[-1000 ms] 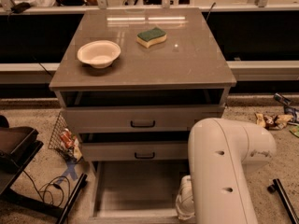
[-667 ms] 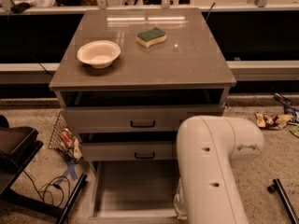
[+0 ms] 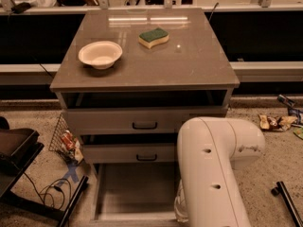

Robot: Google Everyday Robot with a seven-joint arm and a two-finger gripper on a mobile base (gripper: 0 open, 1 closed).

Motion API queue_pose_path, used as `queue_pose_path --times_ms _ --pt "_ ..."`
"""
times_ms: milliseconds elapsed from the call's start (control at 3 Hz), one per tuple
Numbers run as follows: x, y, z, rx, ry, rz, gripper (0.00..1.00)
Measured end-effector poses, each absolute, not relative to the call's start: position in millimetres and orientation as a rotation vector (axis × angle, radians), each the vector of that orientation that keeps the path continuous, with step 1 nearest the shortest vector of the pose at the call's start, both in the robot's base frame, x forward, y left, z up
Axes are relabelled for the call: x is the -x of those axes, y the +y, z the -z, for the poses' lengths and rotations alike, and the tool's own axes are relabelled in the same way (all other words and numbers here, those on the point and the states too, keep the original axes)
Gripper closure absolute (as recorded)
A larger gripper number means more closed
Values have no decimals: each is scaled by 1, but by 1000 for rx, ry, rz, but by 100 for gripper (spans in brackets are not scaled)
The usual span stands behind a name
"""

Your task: Open bottom drawer

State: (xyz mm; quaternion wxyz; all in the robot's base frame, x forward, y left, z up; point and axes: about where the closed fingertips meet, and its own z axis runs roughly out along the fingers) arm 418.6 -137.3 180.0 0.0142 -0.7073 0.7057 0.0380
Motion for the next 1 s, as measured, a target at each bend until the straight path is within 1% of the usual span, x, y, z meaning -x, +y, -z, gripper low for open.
queue_pose_path --times_ms 333,667,1000 --pt "-417 -137 -179 2204 2199 -122 28" --pt "-416 -137 -178 2205 2200 -124 5" --pt "-419 -136 -178 2205 2200 -124 0"
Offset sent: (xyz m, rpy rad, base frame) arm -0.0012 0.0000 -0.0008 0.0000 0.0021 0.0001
